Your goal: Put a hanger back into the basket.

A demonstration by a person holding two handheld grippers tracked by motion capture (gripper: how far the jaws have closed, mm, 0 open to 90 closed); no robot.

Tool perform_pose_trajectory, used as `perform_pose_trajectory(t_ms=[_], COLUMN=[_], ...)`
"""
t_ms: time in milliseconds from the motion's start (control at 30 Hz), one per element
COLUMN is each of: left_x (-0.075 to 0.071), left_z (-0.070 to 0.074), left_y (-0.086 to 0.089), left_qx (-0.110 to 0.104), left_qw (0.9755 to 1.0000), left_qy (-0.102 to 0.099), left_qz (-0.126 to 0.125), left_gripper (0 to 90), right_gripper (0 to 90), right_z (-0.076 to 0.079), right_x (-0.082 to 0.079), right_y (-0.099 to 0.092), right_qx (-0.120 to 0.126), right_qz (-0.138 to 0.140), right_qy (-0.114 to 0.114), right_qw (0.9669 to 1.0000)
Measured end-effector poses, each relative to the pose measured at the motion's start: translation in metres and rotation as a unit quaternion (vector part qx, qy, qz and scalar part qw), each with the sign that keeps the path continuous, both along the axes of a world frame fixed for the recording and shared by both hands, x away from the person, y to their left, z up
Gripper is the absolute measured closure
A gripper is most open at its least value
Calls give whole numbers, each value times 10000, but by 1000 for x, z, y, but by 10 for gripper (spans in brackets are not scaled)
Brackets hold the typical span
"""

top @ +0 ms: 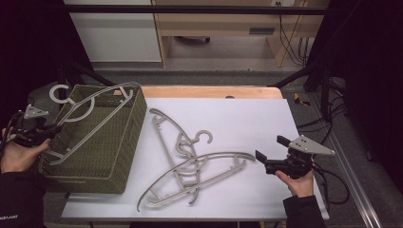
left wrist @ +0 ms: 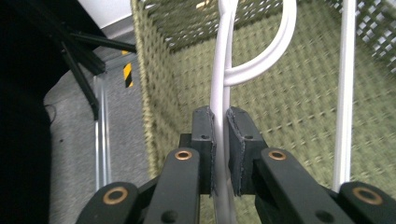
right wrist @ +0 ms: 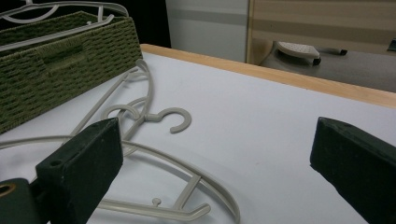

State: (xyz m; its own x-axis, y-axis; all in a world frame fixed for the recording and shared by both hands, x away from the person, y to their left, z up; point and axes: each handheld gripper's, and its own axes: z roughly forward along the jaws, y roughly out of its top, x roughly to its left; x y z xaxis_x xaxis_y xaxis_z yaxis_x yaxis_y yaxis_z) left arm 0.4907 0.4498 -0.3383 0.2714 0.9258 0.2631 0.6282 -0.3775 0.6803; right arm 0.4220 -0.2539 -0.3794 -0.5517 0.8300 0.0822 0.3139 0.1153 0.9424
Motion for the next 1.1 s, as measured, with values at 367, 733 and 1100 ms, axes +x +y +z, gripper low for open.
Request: perform_pose_trajectory(t_ms=[367, 733, 1100], left_x=[1, 8, 12], left_z=[-12, -30, -34], left_y=[-2, -7, -13], left_qx=[289, 160, 143], left_qw=[9994, 9988, 9978], left_qy=[163, 447, 628], left_qz=[27, 142, 177], left_gripper=[818, 817, 792], right_gripper=[27, 26, 26], right_z=[0, 0, 0], right_x=[0, 0, -1], right_y=[0, 0, 0], right_qx=[-23, -18, -4], right_qz=[-10, -11, -14], right_qy=[14, 7, -9], right_qw=[10000, 10000, 10000])
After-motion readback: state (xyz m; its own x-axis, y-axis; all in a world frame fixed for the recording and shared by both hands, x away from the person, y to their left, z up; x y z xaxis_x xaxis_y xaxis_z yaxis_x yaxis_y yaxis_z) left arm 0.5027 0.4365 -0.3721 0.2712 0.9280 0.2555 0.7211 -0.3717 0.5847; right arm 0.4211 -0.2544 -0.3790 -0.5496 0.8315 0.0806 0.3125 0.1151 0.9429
